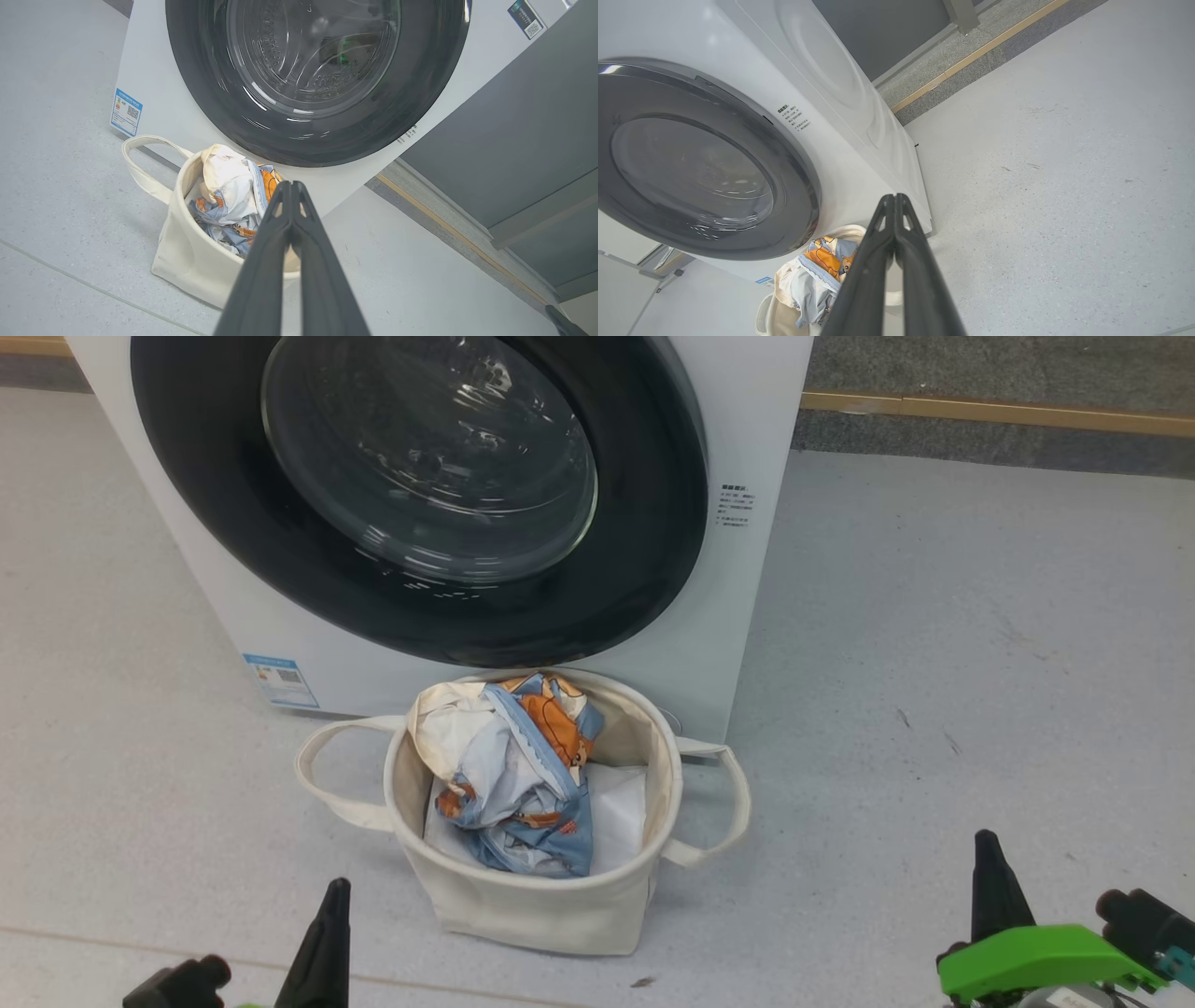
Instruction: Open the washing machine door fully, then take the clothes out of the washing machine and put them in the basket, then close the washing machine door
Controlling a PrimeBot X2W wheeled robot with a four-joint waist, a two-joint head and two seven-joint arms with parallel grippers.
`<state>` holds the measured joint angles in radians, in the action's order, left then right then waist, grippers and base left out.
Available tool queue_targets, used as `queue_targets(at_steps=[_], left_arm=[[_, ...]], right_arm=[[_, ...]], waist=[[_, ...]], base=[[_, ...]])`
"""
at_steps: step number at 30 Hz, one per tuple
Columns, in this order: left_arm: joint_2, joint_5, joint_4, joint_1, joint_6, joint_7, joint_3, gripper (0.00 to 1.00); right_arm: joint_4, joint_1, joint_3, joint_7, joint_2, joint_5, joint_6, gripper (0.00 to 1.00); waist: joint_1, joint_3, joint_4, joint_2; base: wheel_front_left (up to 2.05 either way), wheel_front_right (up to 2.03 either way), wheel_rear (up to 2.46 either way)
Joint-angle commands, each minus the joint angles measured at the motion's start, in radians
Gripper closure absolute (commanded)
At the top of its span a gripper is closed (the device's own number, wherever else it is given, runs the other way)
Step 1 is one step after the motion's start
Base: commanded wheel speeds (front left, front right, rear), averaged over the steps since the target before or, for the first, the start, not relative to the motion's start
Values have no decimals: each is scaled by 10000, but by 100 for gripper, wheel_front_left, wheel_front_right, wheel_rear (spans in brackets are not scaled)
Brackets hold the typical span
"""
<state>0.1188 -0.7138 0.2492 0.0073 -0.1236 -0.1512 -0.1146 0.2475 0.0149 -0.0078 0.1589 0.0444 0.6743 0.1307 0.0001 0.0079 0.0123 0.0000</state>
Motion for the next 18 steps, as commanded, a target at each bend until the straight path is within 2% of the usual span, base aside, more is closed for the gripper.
queue_targets(at_steps=[1,18], left_arm=[[10,-222,-261,-481,-22,37,217,100],[-71,-2044,-225,-607,-32,495,552,100]], right_arm=[[-277,487,4,-53,171,225,1,100],[-231,570,-139,-532,199,2116,1,100]], waist=[[-1,-1,-1,0],[-1,-10,-25,0]], base=[[0,0,0],[0,0,0]])
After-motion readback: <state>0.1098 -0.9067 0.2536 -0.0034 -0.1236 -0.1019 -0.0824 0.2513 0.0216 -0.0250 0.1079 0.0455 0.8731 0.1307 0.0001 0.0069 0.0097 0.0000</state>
